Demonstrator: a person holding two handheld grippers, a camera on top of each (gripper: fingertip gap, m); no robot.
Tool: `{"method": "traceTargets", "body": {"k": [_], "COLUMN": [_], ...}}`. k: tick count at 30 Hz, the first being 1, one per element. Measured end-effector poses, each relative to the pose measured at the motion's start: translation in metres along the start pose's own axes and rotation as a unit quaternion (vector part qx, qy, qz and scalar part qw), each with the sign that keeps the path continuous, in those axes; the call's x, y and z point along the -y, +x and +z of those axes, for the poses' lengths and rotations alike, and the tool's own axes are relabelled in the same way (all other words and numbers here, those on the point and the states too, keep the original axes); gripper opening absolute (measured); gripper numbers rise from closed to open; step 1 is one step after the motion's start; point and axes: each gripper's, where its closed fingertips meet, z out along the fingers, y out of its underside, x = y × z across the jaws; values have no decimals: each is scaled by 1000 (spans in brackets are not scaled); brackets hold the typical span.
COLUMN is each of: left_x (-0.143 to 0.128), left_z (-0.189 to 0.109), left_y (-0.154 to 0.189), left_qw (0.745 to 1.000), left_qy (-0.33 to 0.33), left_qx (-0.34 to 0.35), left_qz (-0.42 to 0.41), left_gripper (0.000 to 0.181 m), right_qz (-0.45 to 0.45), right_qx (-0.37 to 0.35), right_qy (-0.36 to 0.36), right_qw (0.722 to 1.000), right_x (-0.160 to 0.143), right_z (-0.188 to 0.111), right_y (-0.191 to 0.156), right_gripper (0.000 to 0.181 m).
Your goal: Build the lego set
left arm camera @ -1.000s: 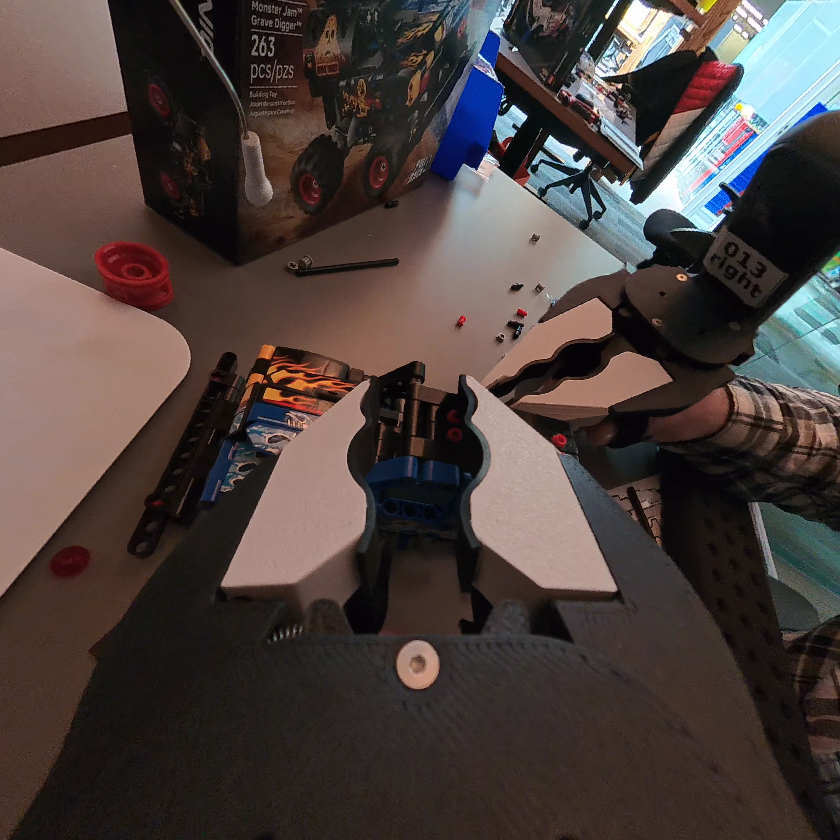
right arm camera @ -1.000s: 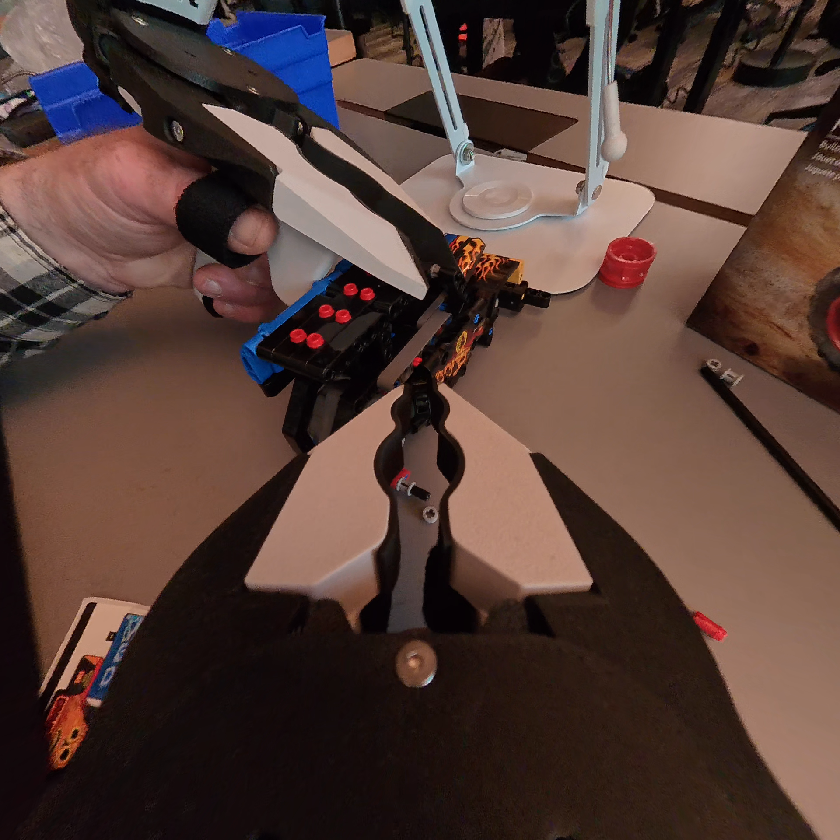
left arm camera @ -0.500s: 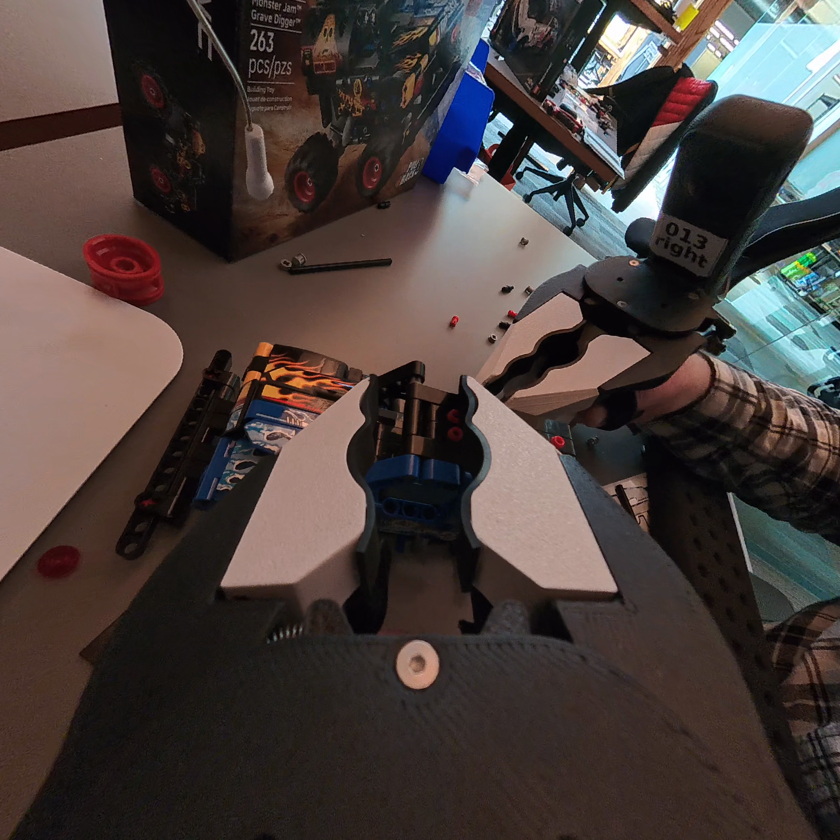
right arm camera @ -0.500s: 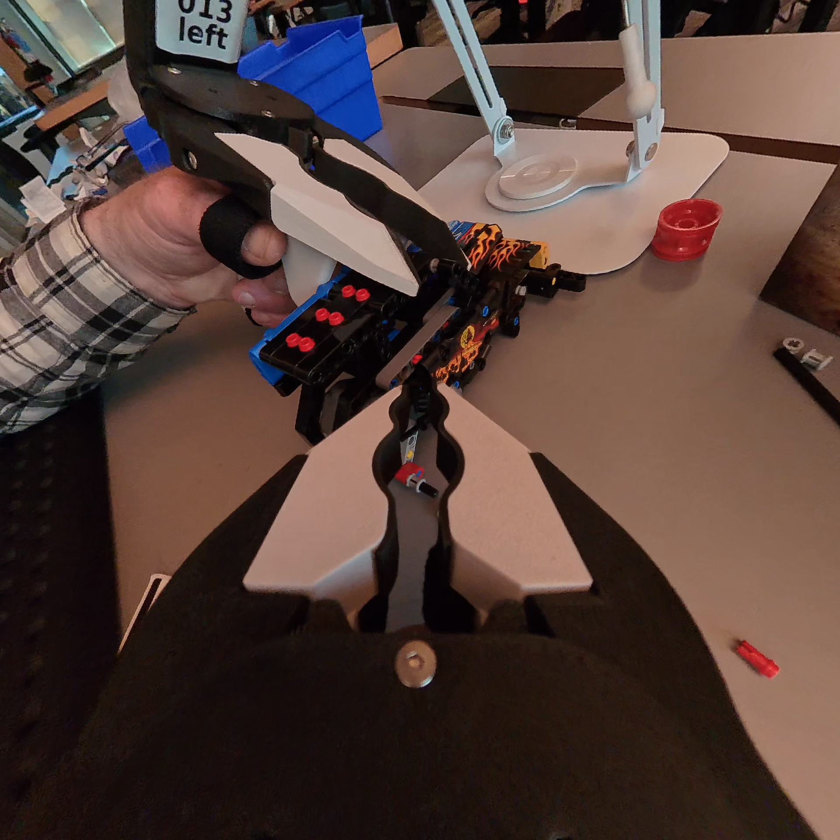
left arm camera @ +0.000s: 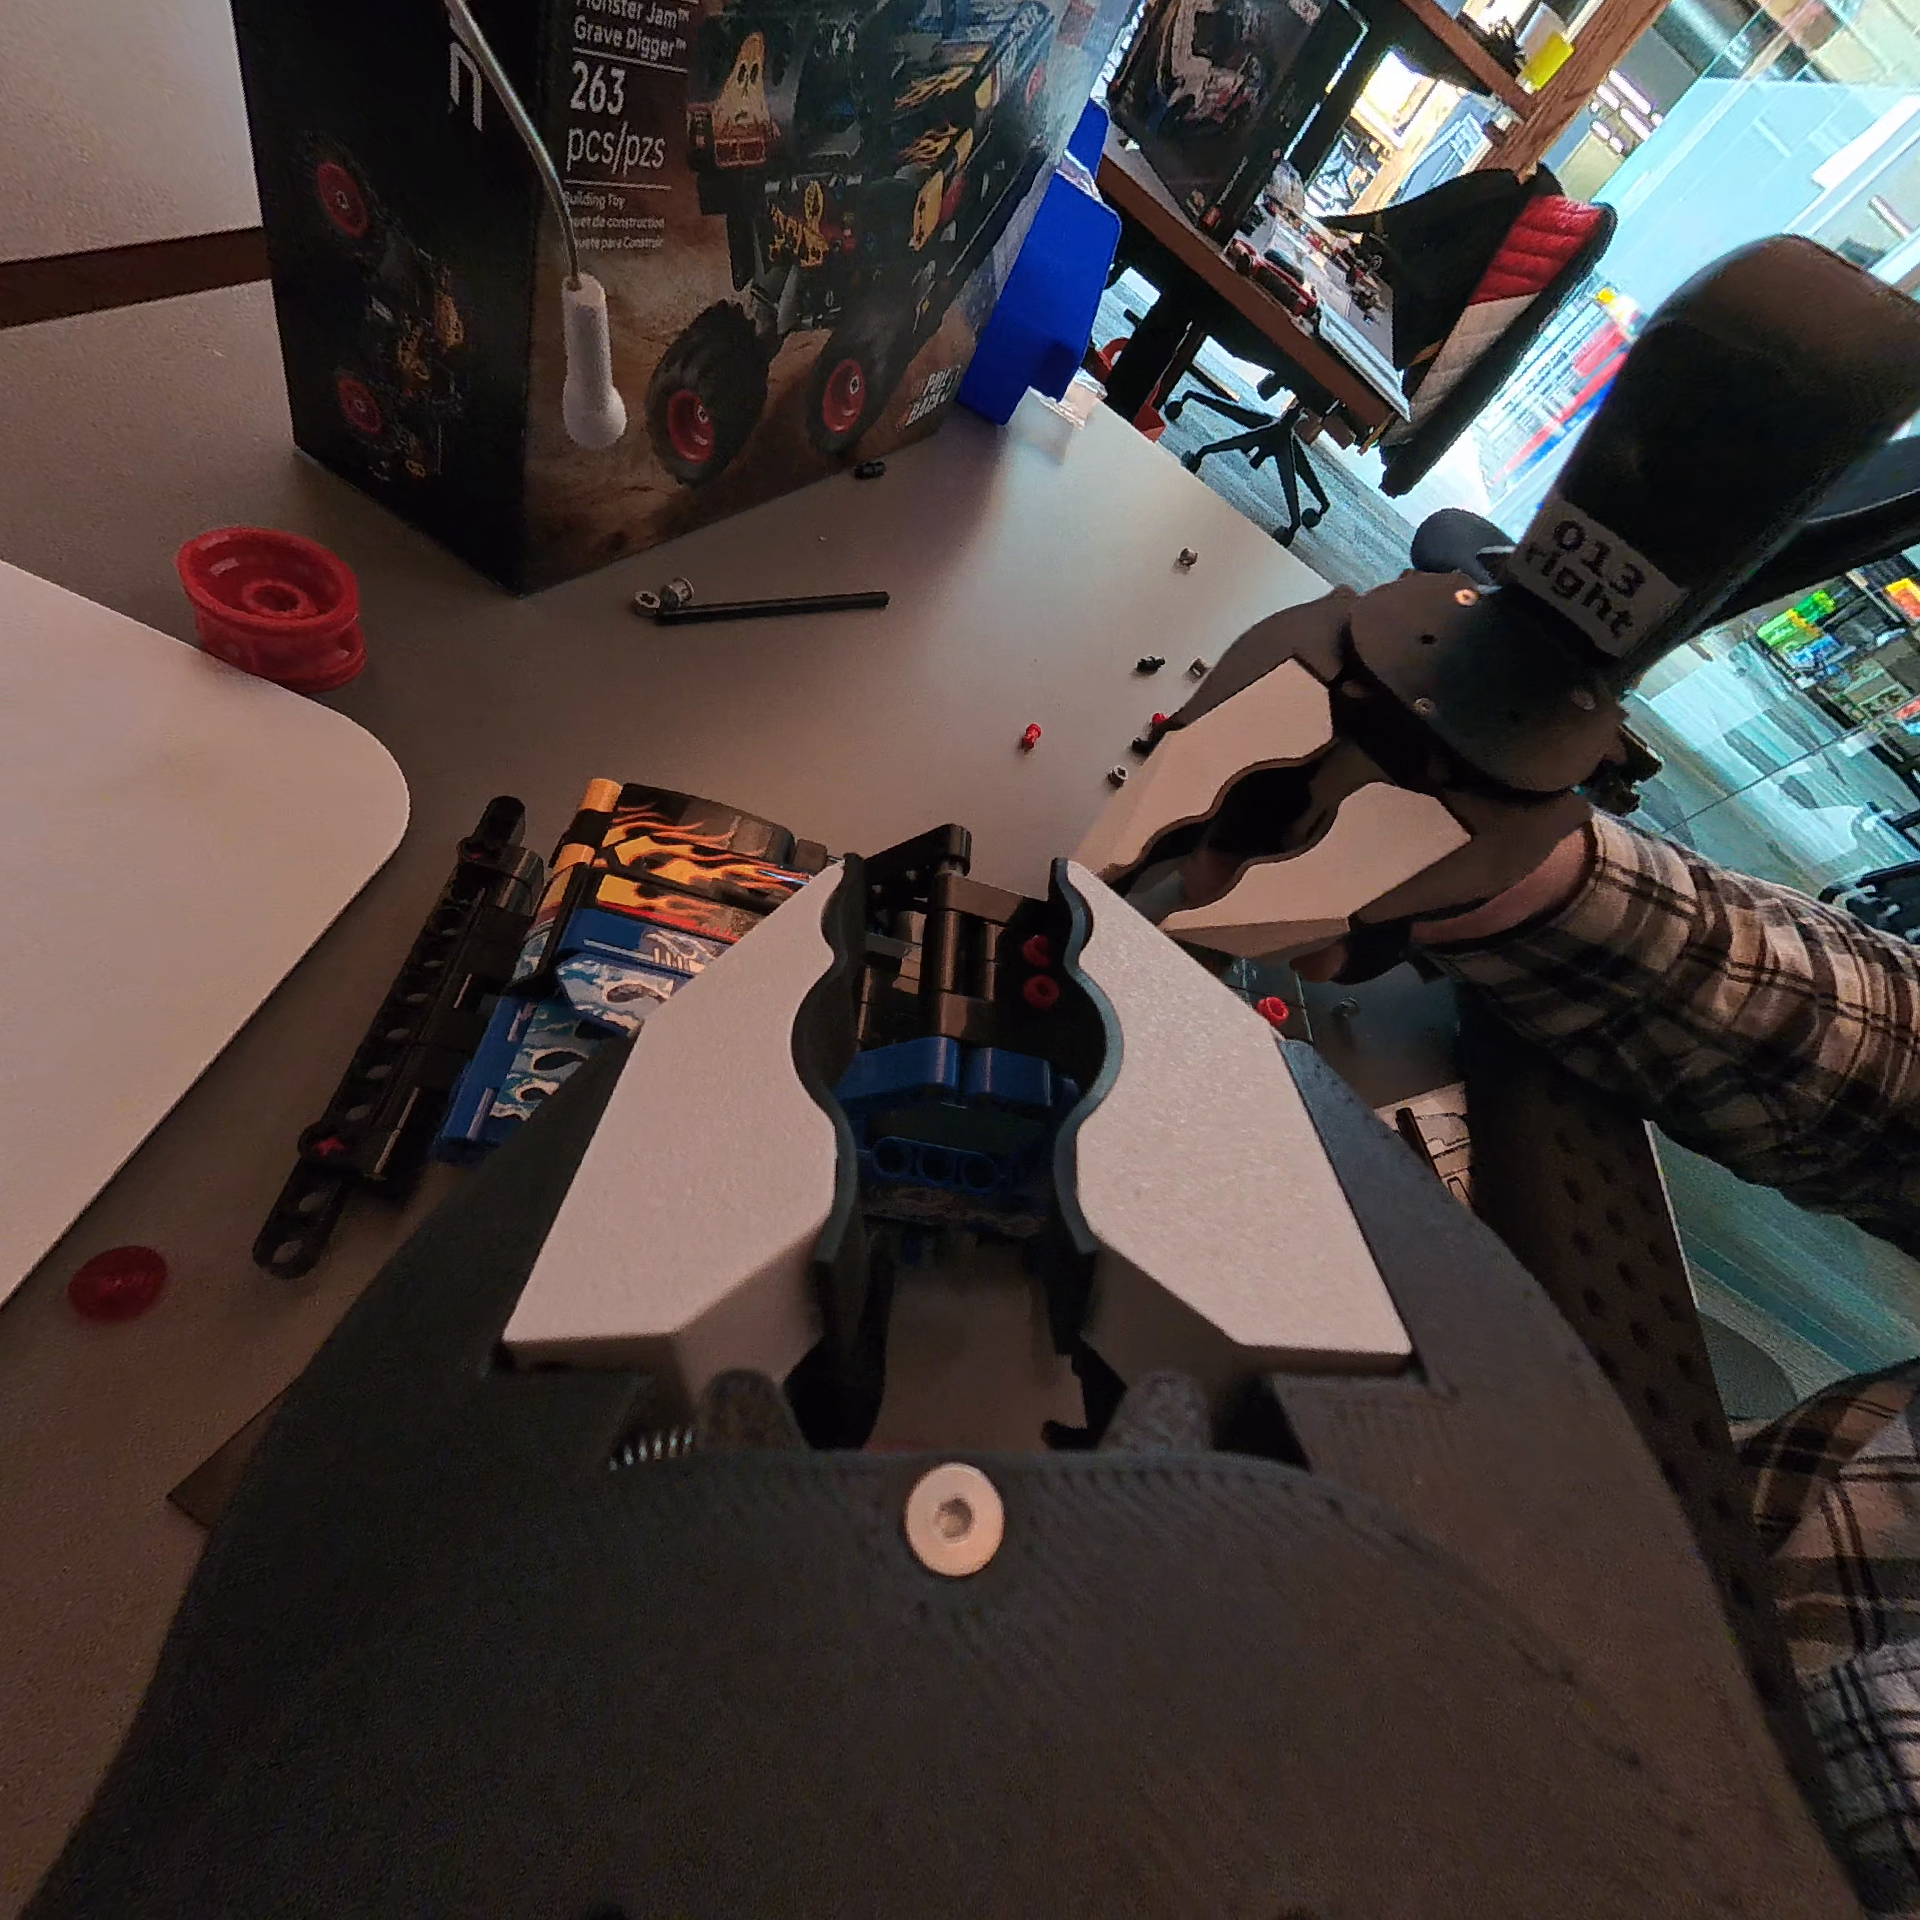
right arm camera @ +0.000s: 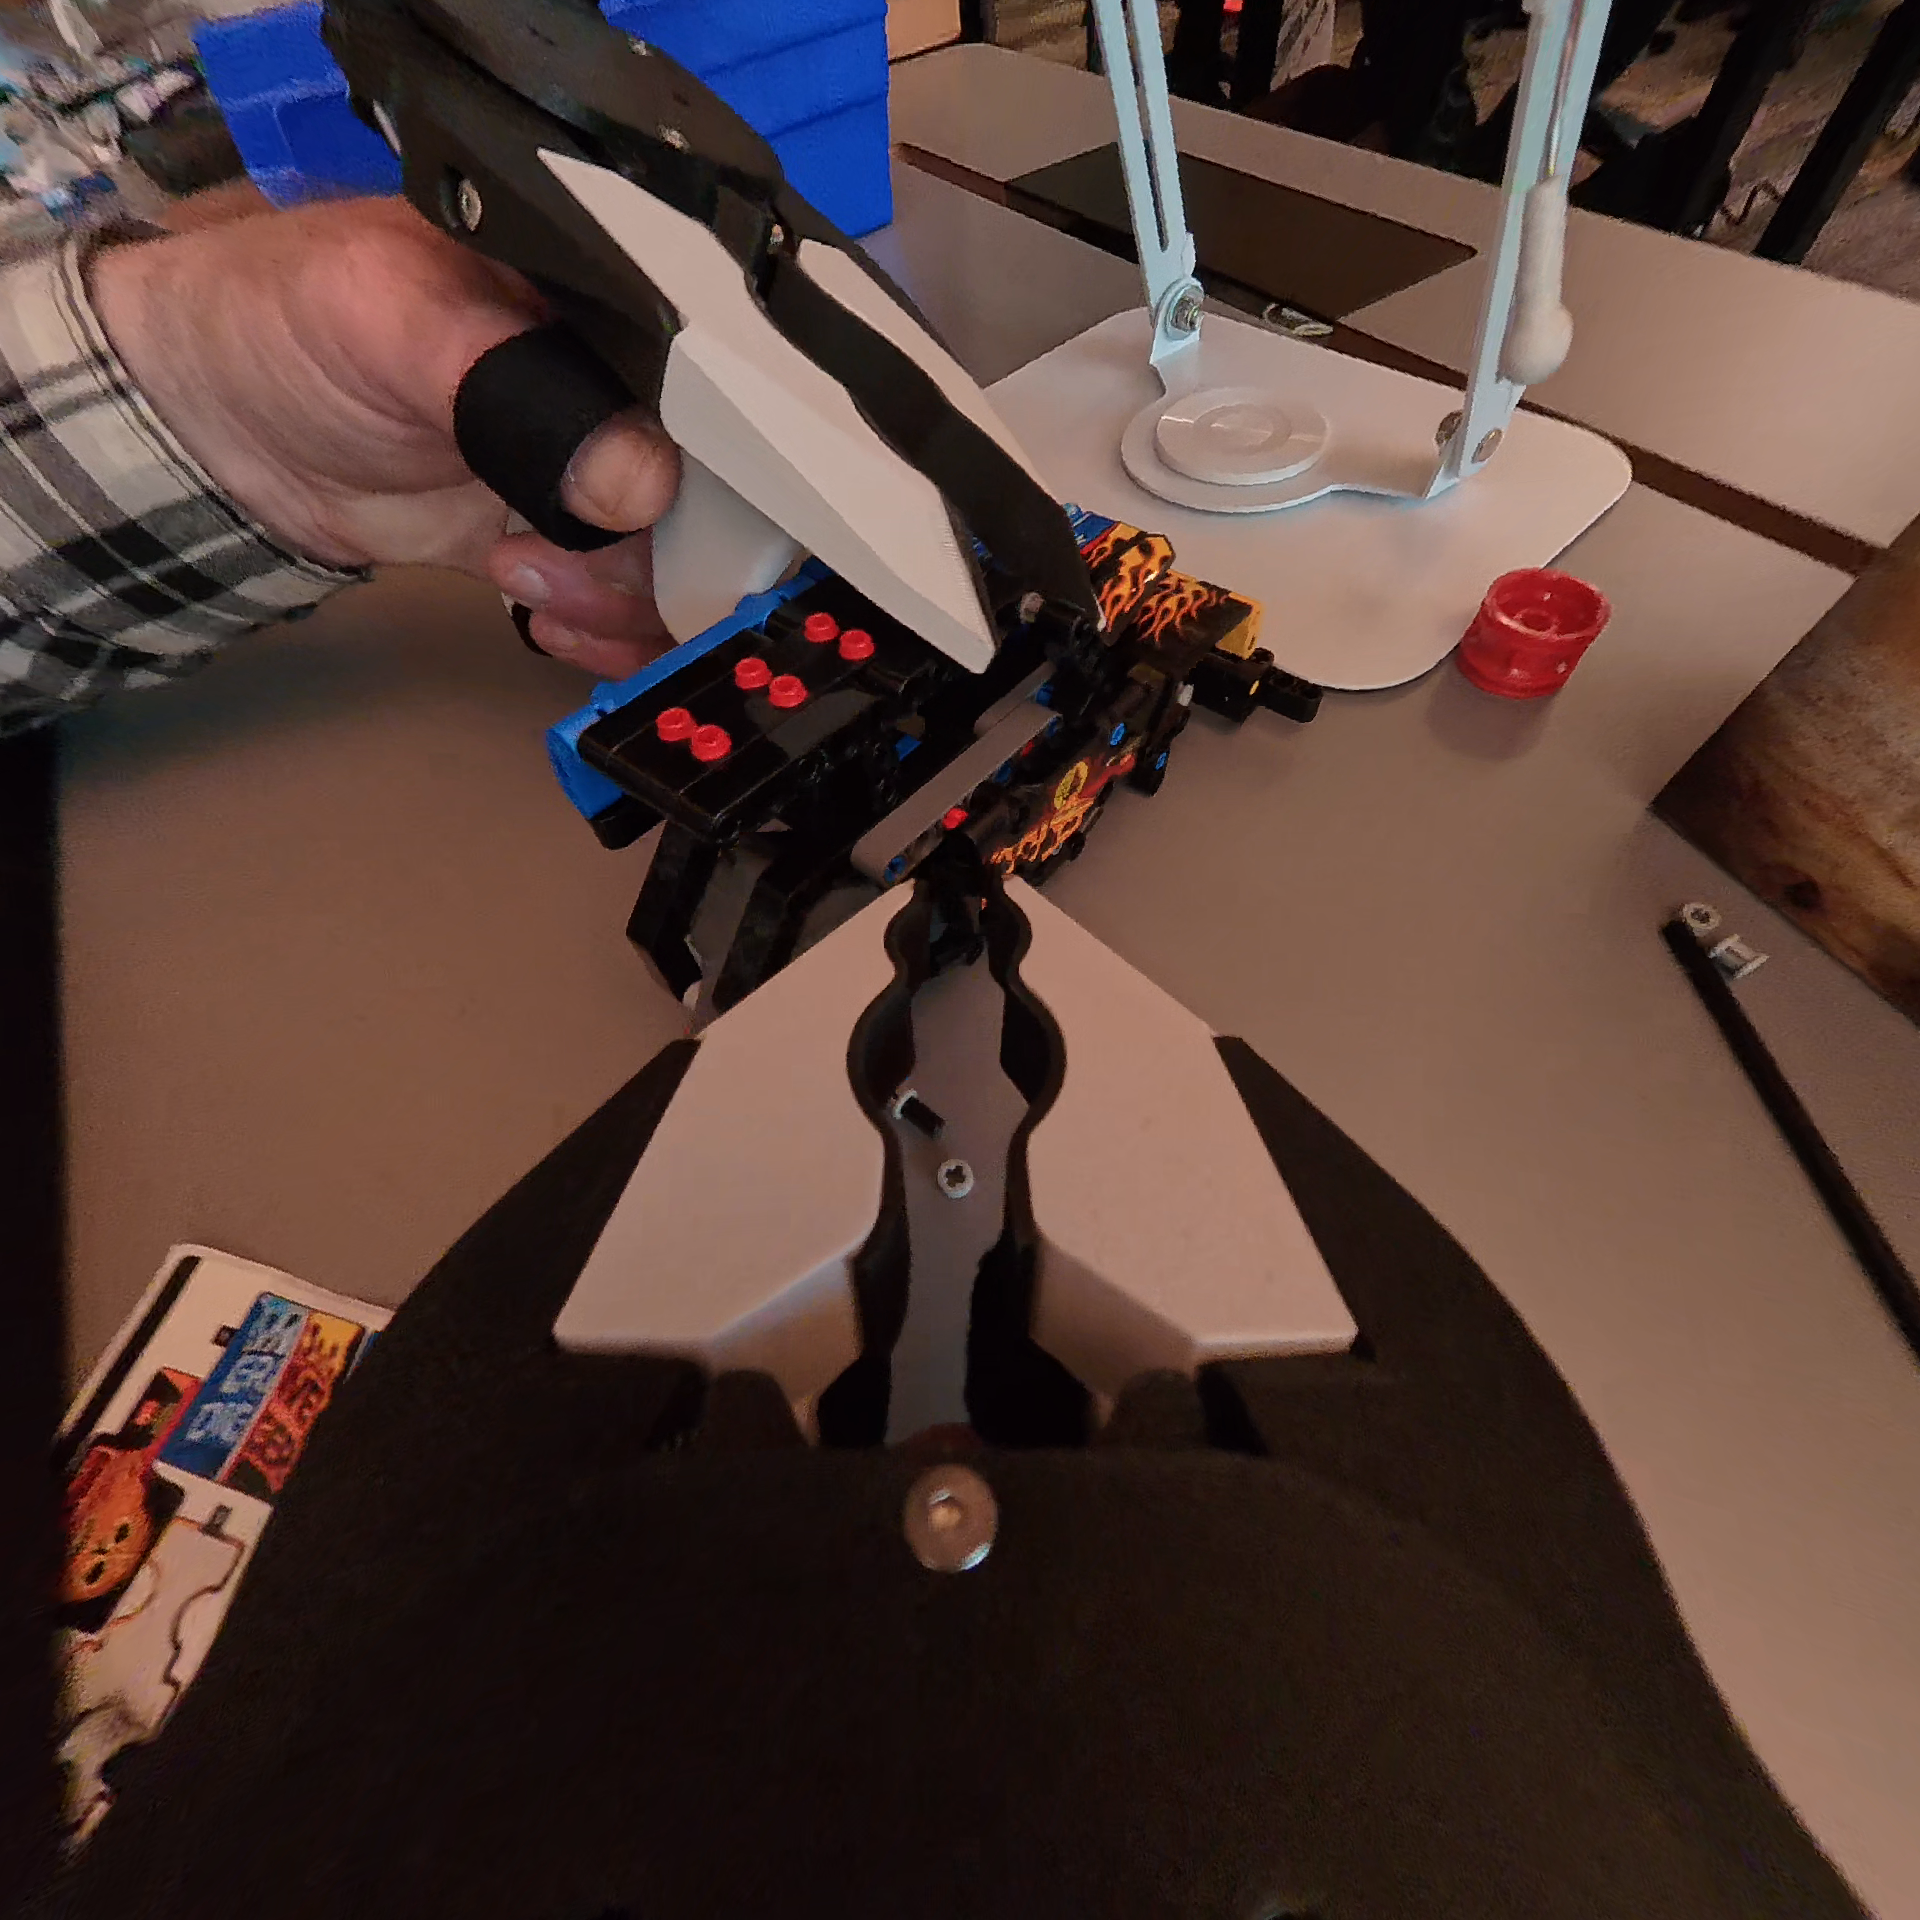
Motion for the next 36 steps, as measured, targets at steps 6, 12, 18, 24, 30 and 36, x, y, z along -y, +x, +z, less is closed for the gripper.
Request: {"method": "traceTargets", "body": {"k": [6, 12, 18, 24, 30, 36], "left_x": [0, -1, -1, 3, -2, -6], "left_z": [0, 0, 0, -9, -21, -31], "left_y": [-1, 2, 2, -6, -8, -10], "left_qw": [1000, 1000, 1000, 999, 999, 997], "left_qy": [0, 3, 3, -2, -26, -50], "left_qx": [2, -6, -6, 18, 12, 20], "left_qz": [-2, -3, -2, 31, 27, 49], "left_gripper": [35, 34, 34, 19, 20, 23], "right_qz": [-27, 8, 13, 7, -12, 6], "right_qx": [-8, 4, 15, 6, -16, -42], "right_qy": [-9, -13, -12, -24, -71, -22], "right_qw": [1000, 1000, 1000, 1000, 997, 999], "right_x": [0, -1, -1, -6, -21, -2], "right_z": [1, 6, 5, -11, -23, -61], "right_y": [0, 1, 0, 12, 28, 48], "right_gripper": [6, 8, 8, 5, 10, 31]}}
